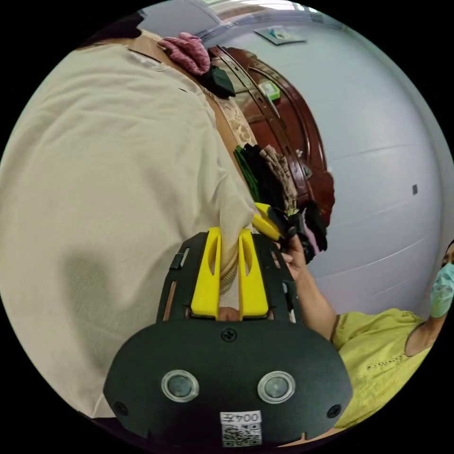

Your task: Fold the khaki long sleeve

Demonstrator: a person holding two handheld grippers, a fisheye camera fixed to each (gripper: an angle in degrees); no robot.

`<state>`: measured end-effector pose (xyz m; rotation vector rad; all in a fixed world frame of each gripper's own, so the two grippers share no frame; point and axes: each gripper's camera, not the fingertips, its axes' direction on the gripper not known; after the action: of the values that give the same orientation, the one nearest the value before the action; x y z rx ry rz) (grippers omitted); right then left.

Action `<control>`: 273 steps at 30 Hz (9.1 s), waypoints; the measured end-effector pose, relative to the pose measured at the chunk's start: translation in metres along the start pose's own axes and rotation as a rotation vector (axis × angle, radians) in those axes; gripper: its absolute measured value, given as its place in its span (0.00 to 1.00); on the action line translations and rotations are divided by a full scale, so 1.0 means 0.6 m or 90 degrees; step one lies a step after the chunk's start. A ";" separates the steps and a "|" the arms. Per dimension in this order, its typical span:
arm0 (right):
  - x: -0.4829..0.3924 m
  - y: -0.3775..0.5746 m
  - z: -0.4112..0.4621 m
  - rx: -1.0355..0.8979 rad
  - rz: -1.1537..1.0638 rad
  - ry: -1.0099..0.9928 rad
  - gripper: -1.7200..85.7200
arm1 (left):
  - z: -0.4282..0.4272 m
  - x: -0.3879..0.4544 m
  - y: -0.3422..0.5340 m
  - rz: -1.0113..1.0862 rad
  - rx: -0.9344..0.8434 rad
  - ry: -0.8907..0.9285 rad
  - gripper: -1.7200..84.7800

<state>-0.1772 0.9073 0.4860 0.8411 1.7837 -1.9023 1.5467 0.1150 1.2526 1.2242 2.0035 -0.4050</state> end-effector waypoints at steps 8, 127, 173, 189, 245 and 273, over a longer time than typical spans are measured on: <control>-0.032 -0.020 0.096 -0.036 0.050 -0.020 0.17 | -0.026 -0.084 0.030 -0.021 0.012 0.064 0.09; 0.341 0.258 -0.631 0.462 0.482 -0.410 0.17 | -0.081 0.104 -0.070 0.130 -0.084 -0.588 0.12; -0.212 -0.197 0.343 0.106 -0.311 0.501 0.11 | -0.185 0.155 -0.189 0.154 0.029 -0.641 0.14; -0.063 -0.164 0.940 -0.116 -0.370 0.566 0.12 | -0.148 -0.017 -0.374 0.117 -0.001 -0.785 0.20; -0.024 -0.222 0.158 -0.081 -0.196 0.244 0.11 | -0.365 -0.007 -0.122 0.019 0.079 -0.652 0.22; -0.238 -0.041 -0.212 -0.125 -0.109 0.046 0.08 | -0.037 0.527 0.033 0.485 -0.119 -0.477 0.24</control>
<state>-0.0679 1.0198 0.5987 0.7154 2.1058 -1.7796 1.4687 0.3369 1.0391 1.3450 0.8442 -0.2269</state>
